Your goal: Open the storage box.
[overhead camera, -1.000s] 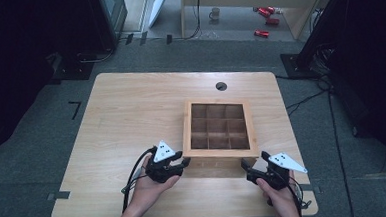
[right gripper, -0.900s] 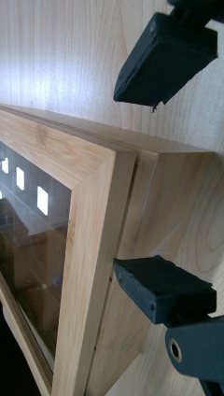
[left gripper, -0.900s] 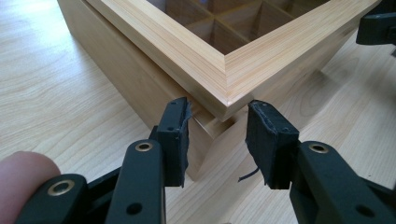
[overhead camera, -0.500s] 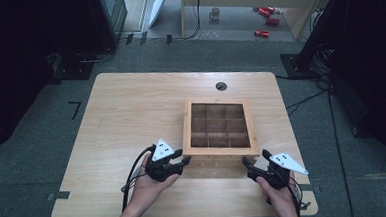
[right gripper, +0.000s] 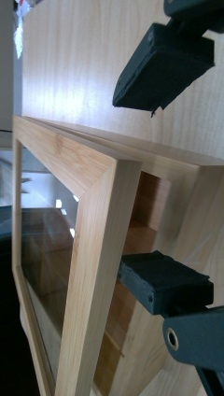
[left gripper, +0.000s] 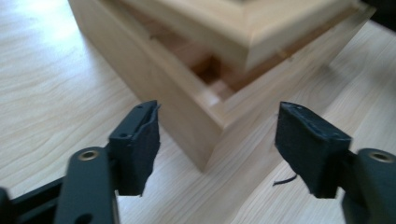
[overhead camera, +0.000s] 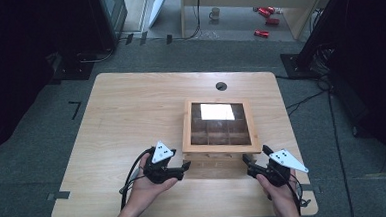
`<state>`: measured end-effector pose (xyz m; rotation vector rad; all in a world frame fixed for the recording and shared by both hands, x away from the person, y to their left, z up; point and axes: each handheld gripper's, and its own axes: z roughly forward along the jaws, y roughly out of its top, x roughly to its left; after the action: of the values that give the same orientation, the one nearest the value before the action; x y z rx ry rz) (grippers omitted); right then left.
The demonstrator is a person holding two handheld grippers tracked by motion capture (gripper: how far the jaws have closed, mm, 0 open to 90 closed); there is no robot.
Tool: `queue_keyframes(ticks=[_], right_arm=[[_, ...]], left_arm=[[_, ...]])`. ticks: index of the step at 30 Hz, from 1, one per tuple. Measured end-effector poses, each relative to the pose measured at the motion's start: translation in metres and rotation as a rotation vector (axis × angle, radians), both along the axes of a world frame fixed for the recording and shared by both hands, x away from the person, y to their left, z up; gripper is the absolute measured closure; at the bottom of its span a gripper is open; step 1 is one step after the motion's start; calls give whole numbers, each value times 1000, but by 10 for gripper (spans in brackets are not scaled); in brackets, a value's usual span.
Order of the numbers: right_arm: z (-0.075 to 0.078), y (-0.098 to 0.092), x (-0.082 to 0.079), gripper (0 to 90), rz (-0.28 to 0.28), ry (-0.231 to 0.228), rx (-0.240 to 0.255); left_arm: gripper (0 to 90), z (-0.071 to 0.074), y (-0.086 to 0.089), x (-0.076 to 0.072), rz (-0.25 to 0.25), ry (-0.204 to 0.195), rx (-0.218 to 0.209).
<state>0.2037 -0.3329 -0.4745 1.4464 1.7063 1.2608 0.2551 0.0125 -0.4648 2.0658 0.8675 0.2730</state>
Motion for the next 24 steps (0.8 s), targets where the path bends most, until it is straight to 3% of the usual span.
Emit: queue_keyframes(ticks=[7,10,14,19,24], right_arm=[[16,-2,4,197,14,-43,-25],[21,-3,6,197,16,-59,-29],[28,-3,9,197,13,-71,-50],[36,-3,14,195,15,-88,-57],[42,-4,18,195,17,-96,-67]], left_arm=[[269,-21,22,-7,-3,36,27],[263,-34,37,-9,43,51,68],[256,-43,52,-8,84,72,85],[240,-48,60,-6,115,72,119],[235,-50,60,-6,122,52,126]])
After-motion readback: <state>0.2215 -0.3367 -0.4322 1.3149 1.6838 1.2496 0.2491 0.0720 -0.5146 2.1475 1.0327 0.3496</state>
